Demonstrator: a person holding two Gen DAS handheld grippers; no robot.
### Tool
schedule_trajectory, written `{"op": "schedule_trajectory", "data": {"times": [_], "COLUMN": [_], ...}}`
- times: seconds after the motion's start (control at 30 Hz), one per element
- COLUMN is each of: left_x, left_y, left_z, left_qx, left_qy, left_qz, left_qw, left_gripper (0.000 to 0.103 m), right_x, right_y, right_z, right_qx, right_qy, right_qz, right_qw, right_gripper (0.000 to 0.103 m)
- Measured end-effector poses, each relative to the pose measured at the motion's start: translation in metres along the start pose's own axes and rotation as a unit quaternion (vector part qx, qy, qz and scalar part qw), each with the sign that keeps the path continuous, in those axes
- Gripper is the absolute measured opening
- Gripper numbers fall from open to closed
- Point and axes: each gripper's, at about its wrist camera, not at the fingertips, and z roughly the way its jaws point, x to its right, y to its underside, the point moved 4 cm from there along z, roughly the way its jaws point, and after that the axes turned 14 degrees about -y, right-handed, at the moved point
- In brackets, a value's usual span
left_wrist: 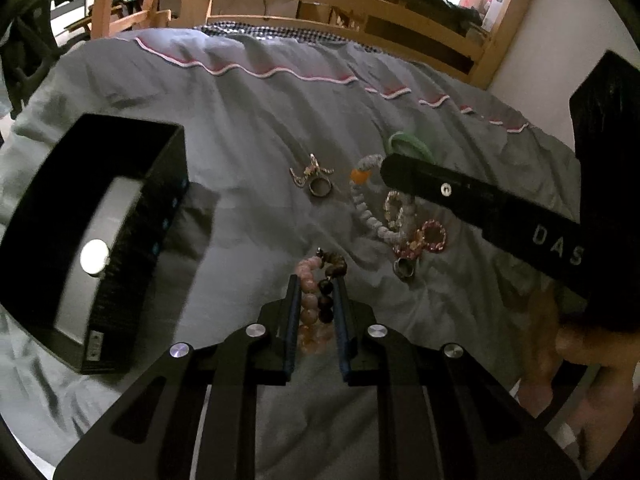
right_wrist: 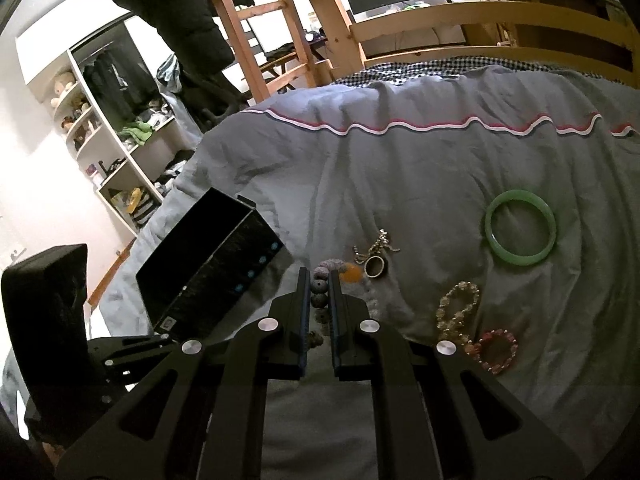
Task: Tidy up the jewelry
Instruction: 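Carry both held bracelets over the open black box with both tools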
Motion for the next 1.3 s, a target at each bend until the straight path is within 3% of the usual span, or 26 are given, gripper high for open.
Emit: {"op": "schedule_trajectory", "data": {"times": [0.73, 0.93, 1.3], "left_x": [-0.055, -0.09, -0.146], "left_y": [-0.033, -0.04, -0.043], "left_z": [-0.058, -0.066, -0.072], "left_qx": [0.064, 0.073, 0.061], "left_qy": [-0.045, -0.077, -0.089], "left_qz": [-0.053, -0.08, -0.146], "left_qw": [0.9955, 0.9912, 0.9835], "left_gripper": [0.015, 0.015, 0.015], "right_x": [-0.057, -0.077, -0.118], "right_y": [-0.022, -0.03, -0.055], "right_z": [-0.007, 0.008, 0.055], "right_qx": [0.01, 0.0, -0.007], "right_qy": [-0.016, -0.028, -0.073], "right_qz": [-0.026, -0.034, -0.04], "right_qw": [0.999, 0.999, 0.997], "right_gripper": [0.009, 0.009, 0.009]}}
